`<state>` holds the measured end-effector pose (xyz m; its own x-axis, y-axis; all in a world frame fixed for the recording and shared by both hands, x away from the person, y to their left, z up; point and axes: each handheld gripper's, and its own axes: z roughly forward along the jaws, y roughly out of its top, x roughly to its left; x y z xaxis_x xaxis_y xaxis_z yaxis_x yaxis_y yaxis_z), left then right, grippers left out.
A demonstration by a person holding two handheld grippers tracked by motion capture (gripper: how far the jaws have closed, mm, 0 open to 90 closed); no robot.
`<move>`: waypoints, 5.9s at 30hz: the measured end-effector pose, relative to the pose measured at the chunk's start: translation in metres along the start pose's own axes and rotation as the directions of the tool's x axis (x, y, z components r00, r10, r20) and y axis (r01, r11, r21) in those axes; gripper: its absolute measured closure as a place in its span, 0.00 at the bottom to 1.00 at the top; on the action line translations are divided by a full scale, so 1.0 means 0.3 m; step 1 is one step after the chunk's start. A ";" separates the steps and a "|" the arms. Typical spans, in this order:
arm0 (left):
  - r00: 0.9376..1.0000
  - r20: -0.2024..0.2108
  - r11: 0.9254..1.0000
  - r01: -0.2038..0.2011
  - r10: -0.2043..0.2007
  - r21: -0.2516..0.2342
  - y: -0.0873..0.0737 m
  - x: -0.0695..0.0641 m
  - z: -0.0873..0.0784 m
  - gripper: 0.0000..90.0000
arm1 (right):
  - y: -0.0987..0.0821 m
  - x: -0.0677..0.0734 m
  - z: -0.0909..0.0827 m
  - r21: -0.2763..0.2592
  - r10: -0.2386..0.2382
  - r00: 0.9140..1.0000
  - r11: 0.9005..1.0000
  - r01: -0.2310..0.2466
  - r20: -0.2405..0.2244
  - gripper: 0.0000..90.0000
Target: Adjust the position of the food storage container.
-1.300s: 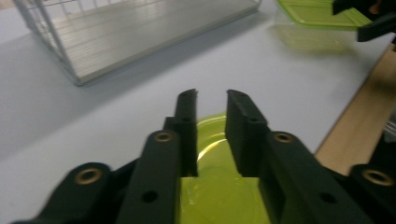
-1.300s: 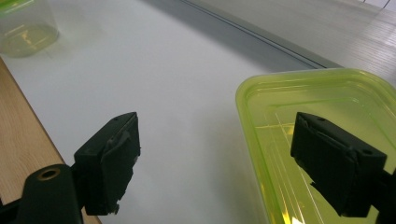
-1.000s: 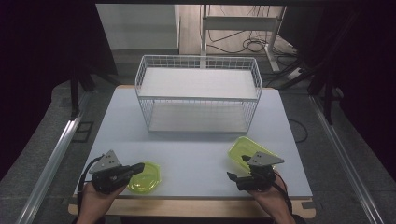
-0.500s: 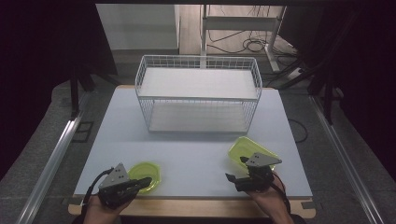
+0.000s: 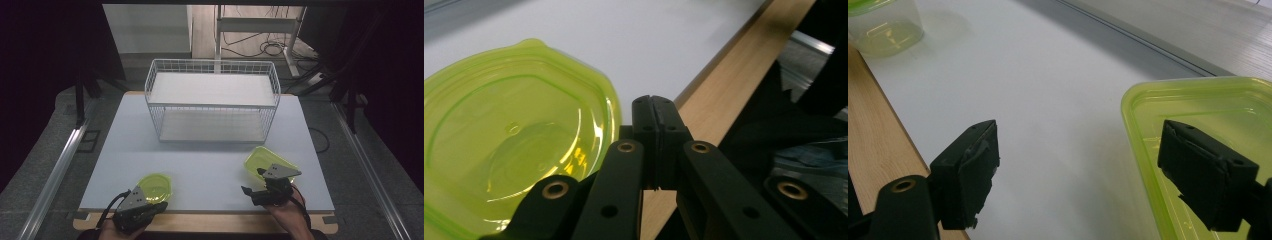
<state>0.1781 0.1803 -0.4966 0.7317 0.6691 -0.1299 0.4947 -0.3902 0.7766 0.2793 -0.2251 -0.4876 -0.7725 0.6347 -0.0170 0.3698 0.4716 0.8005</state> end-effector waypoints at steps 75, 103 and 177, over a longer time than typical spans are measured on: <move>0.998 -0.041 0.998 0.040 -0.042 -0.044 0.177 0.161 0.140 0.47 | 0.007 -0.154 -0.115 0.035 0.079 0.987 0.996 -0.085 0.141 0.98; 0.991 -0.092 0.995 -0.096 0.096 0.001 0.114 0.088 0.201 0.36 | -0.114 -0.323 -0.224 0.072 0.197 0.896 0.967 -0.245 0.397 0.98; 0.992 0.003 0.991 -0.126 0.126 0.037 0.350 0.137 0.447 0.91 | -0.012 -0.288 -0.056 0.139 0.175 0.956 0.967 -0.212 0.237 0.98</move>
<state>0.3229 0.0819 -0.5032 0.7899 0.6124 -0.0327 0.4152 -0.4949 0.7633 0.3361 -0.2919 -0.4790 -0.5510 0.8343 -0.0180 0.5935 0.4069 0.6944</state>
